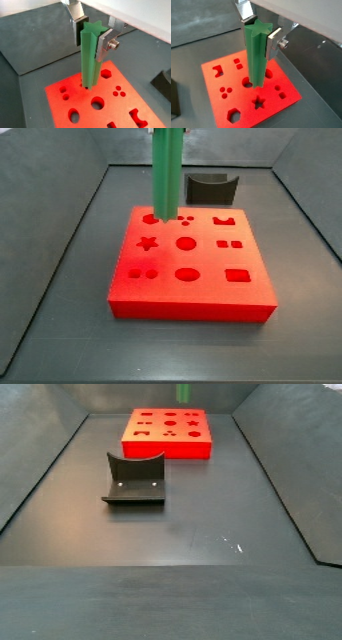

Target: Insert the star object.

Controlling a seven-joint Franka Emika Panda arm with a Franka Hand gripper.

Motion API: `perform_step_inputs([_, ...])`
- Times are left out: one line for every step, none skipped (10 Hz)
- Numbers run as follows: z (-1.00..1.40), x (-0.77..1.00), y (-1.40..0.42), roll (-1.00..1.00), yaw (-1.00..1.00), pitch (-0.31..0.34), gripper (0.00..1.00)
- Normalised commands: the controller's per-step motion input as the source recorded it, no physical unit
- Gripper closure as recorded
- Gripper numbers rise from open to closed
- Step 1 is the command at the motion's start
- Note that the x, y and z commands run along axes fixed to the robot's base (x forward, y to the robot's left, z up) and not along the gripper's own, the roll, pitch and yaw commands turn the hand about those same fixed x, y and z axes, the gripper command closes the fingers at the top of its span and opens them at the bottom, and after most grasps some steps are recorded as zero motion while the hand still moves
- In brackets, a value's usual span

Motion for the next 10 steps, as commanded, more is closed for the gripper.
perform_step_inputs([-0.21,0.0,-0.03,0.24,0.53,0.0,1.0])
perform_step_inputs([-0.16,0.0,-0.05,0.26,0.53,0.0,1.0])
perform_step_inputs([-0.25,0.0,-0.04,0.22,0.47,-0.007,1.0])
perform_step_inputs([-0.25,0.0,-0.06,0.2,0.47,-0.013,1.0])
perform_step_inputs([-0.3,-0.07,-0.03,0.1,0.43,-0.043,1.0])
perform_step_inputs([-0.31,0.0,-0.02,0.04,0.28,-0.046,1.0])
perform_step_inputs([-0.32,-0.03,0.0,0.0,0.28,-0.039,1.0])
perform_step_inputs([-0.25,0.0,0.0,0.0,0.15,0.0,1.0])
perform_step_inputs([-0.27,0.0,0.0,0.0,0.08,-0.027,1.0])
perform_step_inputs([-0.29,-0.01,0.0,0.0,0.0,-0.029,1.0])
